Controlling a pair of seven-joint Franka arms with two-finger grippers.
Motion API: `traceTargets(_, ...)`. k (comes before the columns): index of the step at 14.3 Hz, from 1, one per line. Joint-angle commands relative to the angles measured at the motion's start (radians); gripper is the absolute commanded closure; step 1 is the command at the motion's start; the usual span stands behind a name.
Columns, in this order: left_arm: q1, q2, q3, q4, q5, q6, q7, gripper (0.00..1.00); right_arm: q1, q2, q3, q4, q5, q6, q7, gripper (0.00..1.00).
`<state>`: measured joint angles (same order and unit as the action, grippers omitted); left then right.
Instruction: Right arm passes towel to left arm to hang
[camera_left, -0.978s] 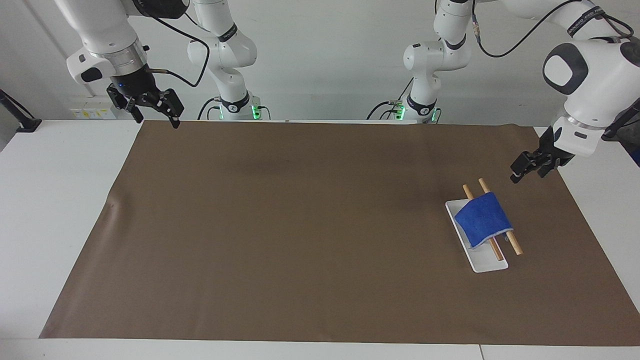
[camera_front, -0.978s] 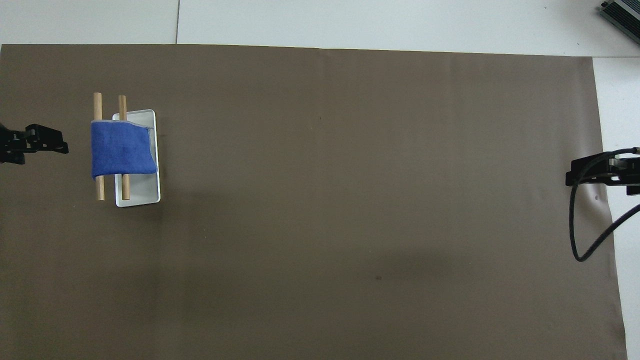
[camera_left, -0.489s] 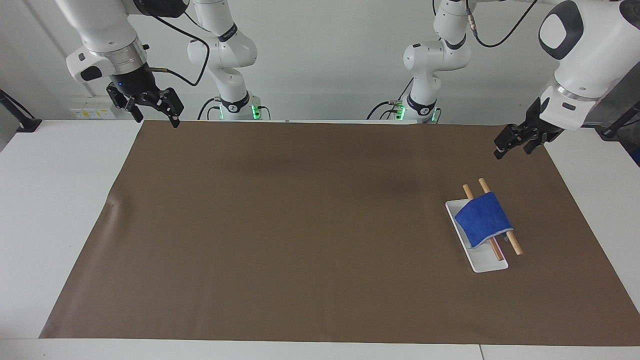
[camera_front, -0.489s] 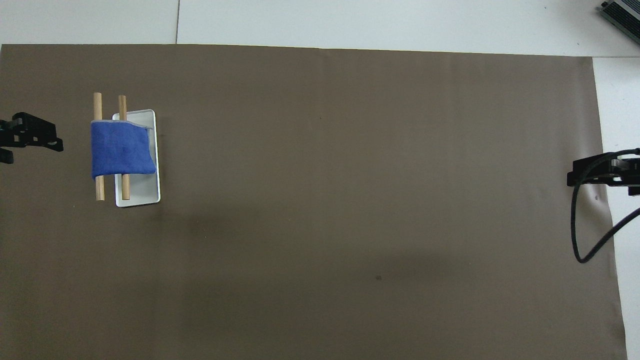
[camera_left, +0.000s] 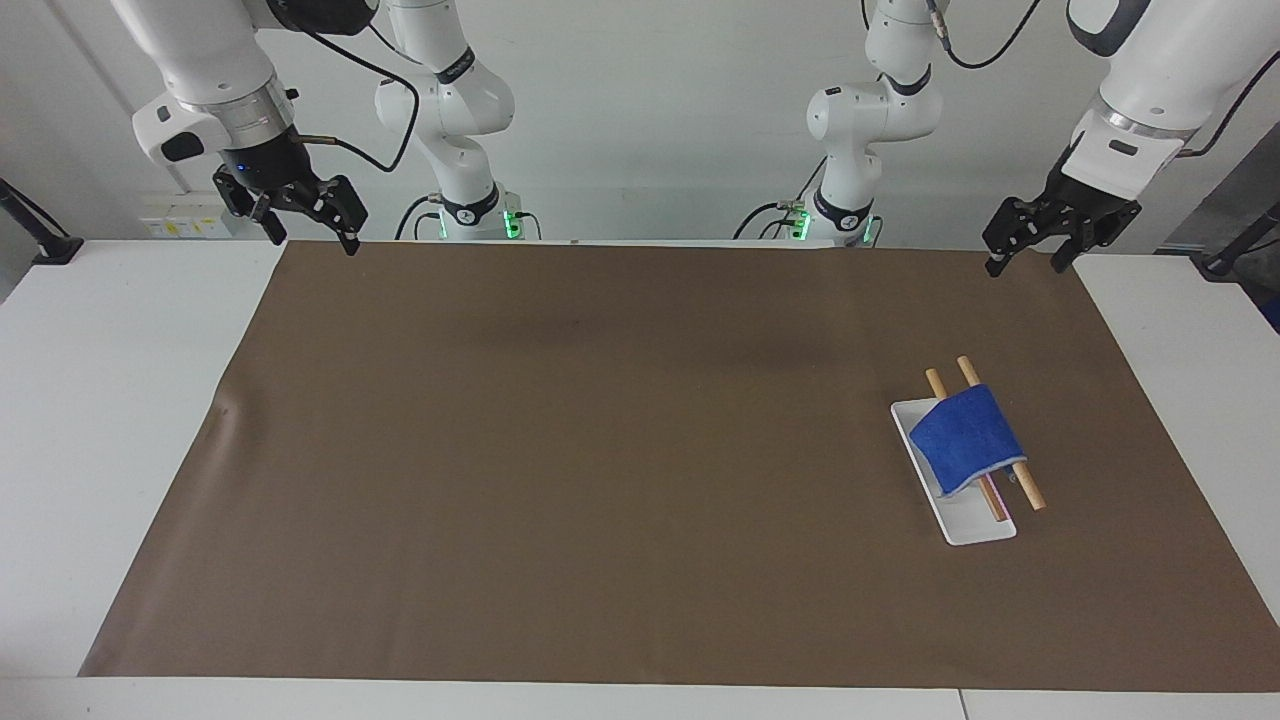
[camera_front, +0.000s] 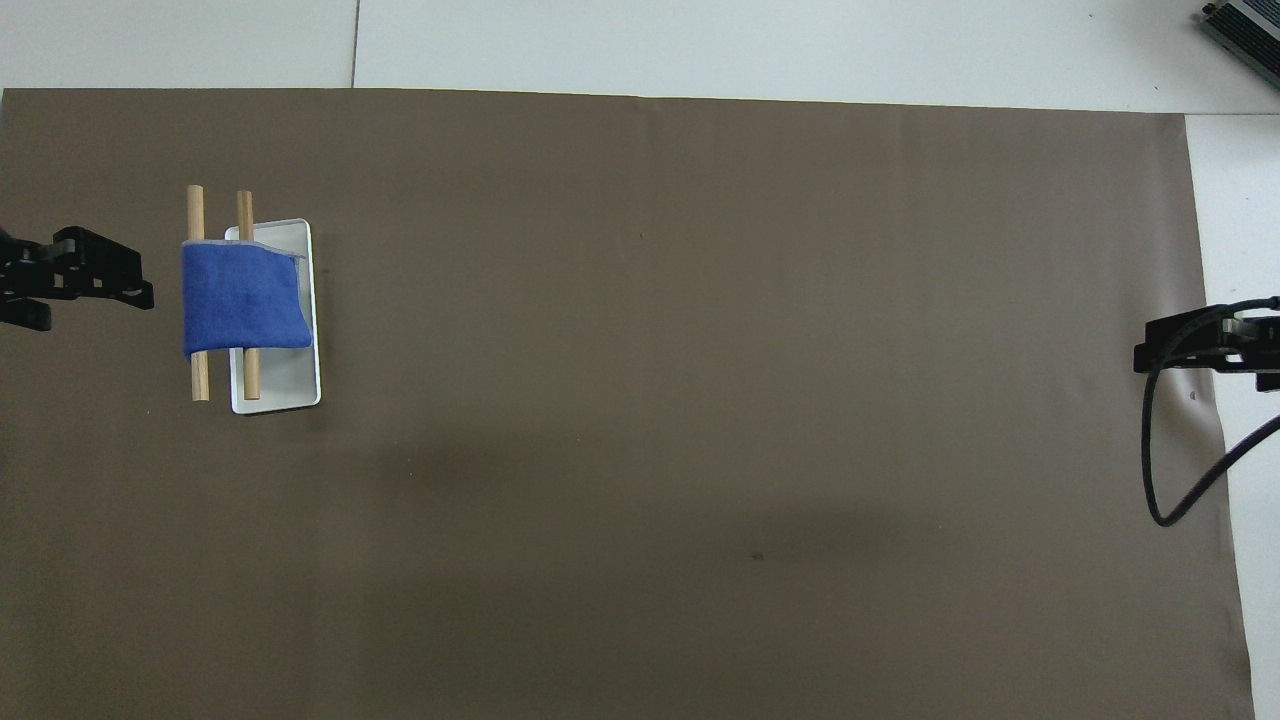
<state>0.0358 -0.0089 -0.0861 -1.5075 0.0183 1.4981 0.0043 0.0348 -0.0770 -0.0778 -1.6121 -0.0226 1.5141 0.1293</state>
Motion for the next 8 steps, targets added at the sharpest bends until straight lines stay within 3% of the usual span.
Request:
traceTargets(1, 0.007, -0.016, -0.003, -0.017, 0.028, 0.01, 0.071, 0.0, -0.004, -0.024, 0.001, -0.031, 0.0, 0.017, -0.023, 0.0)
traceTargets(4, 0.007, -0.017, -0.004, -0.031, 0.028, 0.077, 0.063, 0.0, -0.004, -0.024, 0.001, -0.031, 0.0, 0.017, -0.023, 0.0)
traceTargets(8, 0.004, -0.026, -0.011, -0.048, 0.028, 0.077, 0.068, 0.0, -0.004, -0.024, 0.001, -0.031, 0.0, 0.017, -0.023, 0.0)
